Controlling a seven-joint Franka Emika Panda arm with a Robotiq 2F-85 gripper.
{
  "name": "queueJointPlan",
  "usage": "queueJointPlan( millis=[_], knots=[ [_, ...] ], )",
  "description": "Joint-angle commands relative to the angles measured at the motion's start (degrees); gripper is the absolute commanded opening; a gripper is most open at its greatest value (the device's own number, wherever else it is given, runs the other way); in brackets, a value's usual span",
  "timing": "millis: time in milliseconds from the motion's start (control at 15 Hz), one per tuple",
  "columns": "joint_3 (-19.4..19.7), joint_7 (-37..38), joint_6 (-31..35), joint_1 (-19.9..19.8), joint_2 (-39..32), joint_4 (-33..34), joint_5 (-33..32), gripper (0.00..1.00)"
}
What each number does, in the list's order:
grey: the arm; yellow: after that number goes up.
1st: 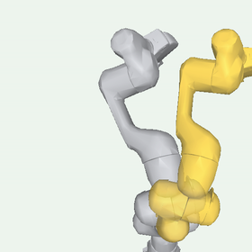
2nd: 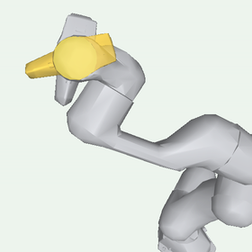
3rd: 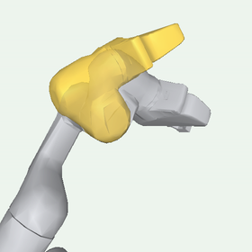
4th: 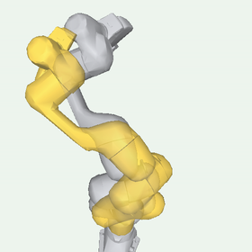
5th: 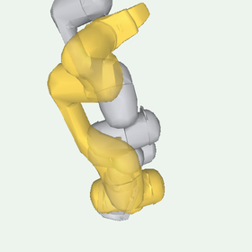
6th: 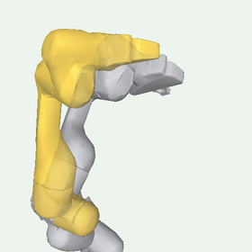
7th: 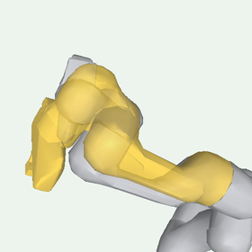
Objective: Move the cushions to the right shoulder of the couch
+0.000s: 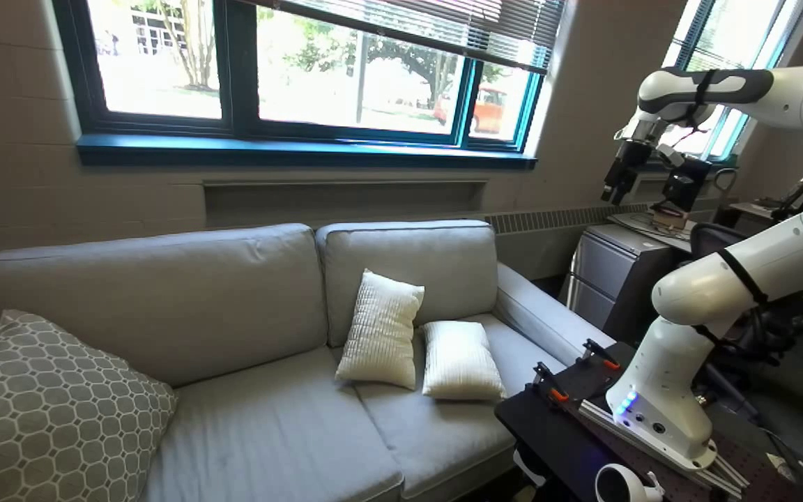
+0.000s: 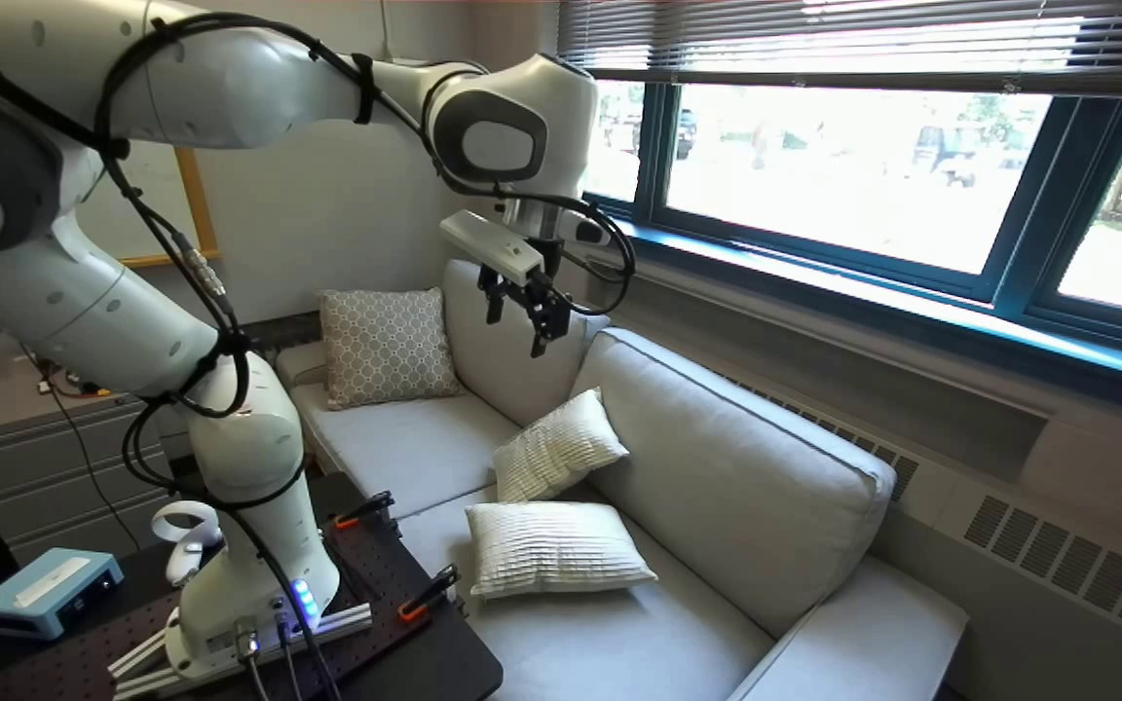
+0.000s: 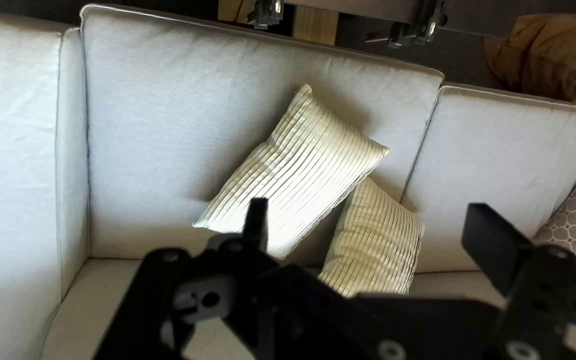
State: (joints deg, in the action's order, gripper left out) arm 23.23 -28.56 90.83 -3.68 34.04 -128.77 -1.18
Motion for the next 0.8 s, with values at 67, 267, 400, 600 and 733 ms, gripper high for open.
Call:
queueJointPlan(
  millis=[67,267,400,600,733],
  knots=[
    [-1.57,1.69,2.91,-1.49,-2.98,0.94,1.61,1.0],
    [-2.0,5.71,8.33,-1.4,-8.45,2.07,5.02,1.0],
    [-2.74,9.28,12.01,-1.4,-13.13,2.76,8.09,1.0],
    [-4.7,14.83,16.53,-1.55,-20.83,4.26,12.5,1.0],
    [-6.29,19.03,19.56,-1.61,-26.65,5.88,15.42,1.0]
  ],
)
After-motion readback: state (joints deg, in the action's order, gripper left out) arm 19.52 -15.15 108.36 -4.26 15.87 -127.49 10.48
